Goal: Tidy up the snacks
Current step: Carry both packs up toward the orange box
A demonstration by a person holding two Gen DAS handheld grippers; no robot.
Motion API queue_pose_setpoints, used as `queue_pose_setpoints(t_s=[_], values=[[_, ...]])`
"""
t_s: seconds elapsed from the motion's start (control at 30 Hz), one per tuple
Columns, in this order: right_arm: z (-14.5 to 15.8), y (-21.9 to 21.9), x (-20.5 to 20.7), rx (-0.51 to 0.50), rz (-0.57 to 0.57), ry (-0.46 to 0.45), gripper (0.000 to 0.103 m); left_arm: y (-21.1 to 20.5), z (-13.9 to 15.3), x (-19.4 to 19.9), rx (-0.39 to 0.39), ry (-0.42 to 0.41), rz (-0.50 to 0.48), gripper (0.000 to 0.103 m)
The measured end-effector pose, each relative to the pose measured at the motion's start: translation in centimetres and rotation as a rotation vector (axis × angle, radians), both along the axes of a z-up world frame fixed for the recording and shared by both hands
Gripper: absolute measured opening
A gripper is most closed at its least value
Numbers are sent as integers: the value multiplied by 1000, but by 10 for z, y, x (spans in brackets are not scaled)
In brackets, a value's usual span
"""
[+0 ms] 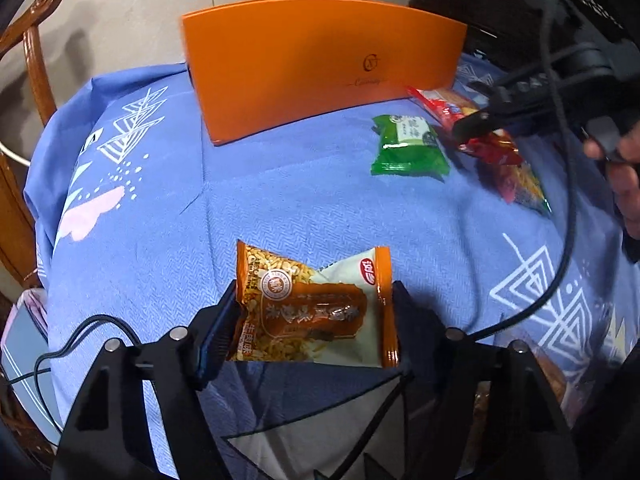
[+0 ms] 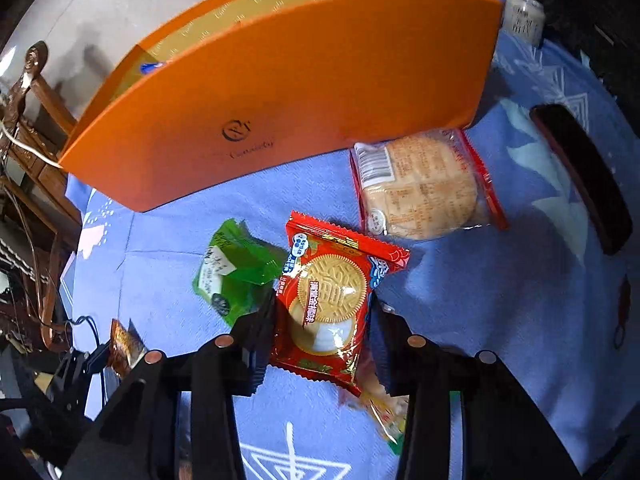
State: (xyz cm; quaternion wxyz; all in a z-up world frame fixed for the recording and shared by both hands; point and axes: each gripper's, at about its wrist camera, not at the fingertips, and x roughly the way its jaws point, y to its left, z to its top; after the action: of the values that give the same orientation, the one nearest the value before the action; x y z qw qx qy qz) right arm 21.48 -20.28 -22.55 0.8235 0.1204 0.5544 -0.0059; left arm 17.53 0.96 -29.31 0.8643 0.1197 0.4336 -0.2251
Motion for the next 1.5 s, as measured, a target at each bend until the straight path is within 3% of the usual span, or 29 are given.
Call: queue_pose_setpoints(t_s=[0.23, 0.53, 0.67, 0.87, 1.1, 1.27, 1.3, 1.37, 1.4, 1.47, 1.5], values=[[19, 0, -6, -9, 37, -55, 43, 12, 6, 6, -74, 40, 74, 57], [47, -12, -25, -9, 48, -118, 43, 22, 33, -1, -118, 1, 134, 56], [60, -14, -30, -14, 54, -159, 43, 29, 61, -4, -134, -45, 153, 56], [98, -21, -36, -27, 66, -277, 43, 32, 128, 8, -188, -170, 160, 56], [157, -35, 0, -28, 77, -465, 43, -2, 198, 75, -259, -280, 157, 56], [185, -42, 48, -15, 84, -537, 43, -39, 236, 136, -275, -318, 159, 56], [189, -42, 58, -20, 91, -549, 44, -47, 240, 149, -268, -311, 162, 59], [194, -40, 82, -24, 132, -543, 47, -57, 244, 175, -252, -291, 200, 81], [198, -38, 91, -42, 140, -541, 60, -59, 247, 182, -236, -287, 244, 99], [208, -39, 90, -64, 122, -578, 72, -57, 254, 187, -250, -290, 290, 99], [215, -40, 83, -55, 129, -616, 74, -54, 256, 183, -281, -298, 288, 99]])
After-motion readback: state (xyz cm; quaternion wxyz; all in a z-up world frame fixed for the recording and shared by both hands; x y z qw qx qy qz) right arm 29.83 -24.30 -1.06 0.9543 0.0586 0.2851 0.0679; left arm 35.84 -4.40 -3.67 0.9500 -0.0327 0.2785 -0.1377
